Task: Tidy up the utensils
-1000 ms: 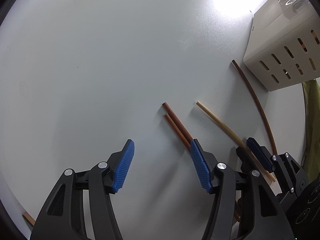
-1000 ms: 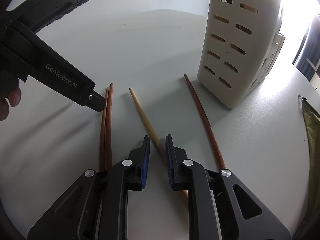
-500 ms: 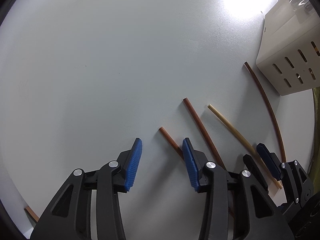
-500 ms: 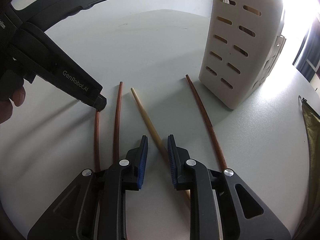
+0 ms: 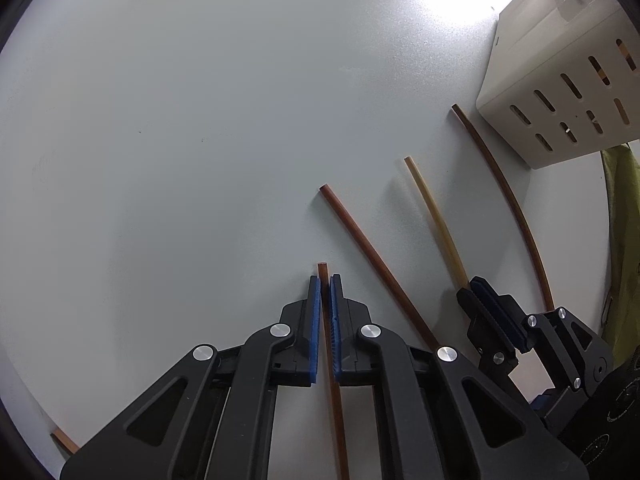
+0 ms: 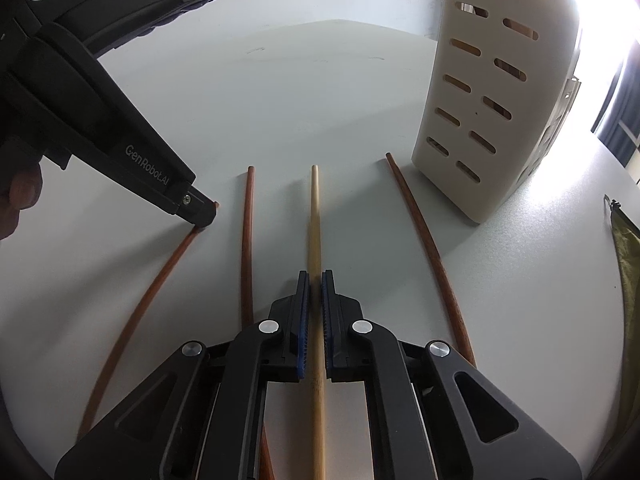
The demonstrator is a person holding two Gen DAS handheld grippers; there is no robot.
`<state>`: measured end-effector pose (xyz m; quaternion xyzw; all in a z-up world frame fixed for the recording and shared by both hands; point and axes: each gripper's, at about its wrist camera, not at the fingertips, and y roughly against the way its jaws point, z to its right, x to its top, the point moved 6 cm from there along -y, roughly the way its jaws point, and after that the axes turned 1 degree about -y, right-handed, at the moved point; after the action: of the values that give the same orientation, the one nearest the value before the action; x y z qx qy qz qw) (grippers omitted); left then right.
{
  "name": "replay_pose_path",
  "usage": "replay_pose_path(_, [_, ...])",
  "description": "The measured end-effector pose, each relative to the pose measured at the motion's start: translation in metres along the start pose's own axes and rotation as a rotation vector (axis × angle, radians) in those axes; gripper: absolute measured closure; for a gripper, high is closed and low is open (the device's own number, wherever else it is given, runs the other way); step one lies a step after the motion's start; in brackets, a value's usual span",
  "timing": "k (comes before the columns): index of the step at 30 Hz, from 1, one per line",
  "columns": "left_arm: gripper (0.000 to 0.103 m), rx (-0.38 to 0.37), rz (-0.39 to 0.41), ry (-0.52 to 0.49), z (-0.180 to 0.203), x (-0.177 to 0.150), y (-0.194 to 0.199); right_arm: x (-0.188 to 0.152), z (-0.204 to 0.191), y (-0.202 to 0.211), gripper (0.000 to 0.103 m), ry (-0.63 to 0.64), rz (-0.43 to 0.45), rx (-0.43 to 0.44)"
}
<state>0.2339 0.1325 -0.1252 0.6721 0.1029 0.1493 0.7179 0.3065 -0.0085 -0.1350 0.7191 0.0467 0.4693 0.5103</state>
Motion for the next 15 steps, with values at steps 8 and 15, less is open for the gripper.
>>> replay_pose_path(8, [0.099,-0.089,0.078,-0.043,-0.016,0.011,0.038,0.016,0.005,0.043,0.096,-0.081,0.126,0.126])
replay_pose_path(15, [0.099,-0.2,0.193,-0.092,-0.021,0.002,0.102,0.043,0.0,0.133,0.096,-0.101,0.384,0.219])
